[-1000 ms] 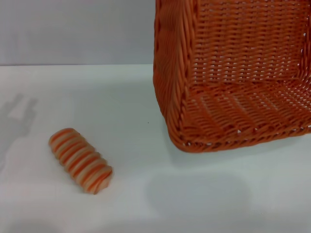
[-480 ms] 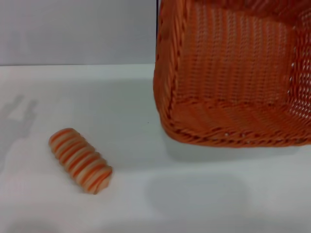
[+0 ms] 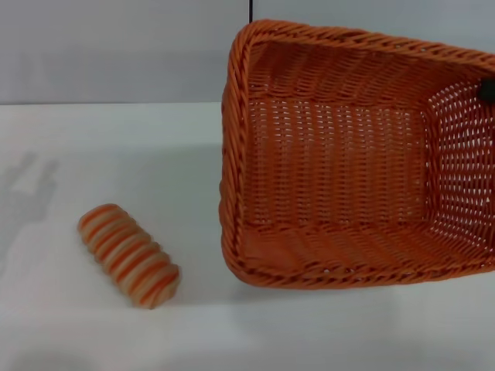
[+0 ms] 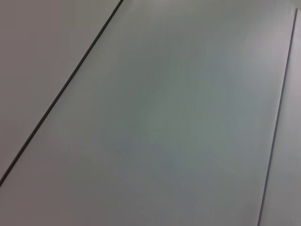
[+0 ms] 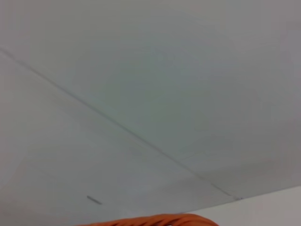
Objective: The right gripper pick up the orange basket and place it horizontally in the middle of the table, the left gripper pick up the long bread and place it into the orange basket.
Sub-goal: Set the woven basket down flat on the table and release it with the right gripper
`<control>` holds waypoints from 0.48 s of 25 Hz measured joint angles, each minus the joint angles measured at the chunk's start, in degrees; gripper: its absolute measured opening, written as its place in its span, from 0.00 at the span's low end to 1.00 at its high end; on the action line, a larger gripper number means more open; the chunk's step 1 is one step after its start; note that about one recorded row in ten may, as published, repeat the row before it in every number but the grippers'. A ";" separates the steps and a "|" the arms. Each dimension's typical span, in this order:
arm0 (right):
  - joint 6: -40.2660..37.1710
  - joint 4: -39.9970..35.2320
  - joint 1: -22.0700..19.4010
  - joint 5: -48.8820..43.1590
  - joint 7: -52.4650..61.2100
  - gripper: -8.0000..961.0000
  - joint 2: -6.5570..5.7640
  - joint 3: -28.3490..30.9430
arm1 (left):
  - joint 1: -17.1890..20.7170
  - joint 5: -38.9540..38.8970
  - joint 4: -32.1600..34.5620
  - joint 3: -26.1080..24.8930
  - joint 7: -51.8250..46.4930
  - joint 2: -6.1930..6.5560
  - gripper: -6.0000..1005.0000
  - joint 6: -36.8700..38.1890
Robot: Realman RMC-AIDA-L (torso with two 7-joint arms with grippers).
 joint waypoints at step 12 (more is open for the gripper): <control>3.95 3.14 -0.75 -1.54 -2.00 0.23 0.31 -1.65 | 0.63 0.06 -0.02 -0.11 0.11 0.00 0.43 -0.54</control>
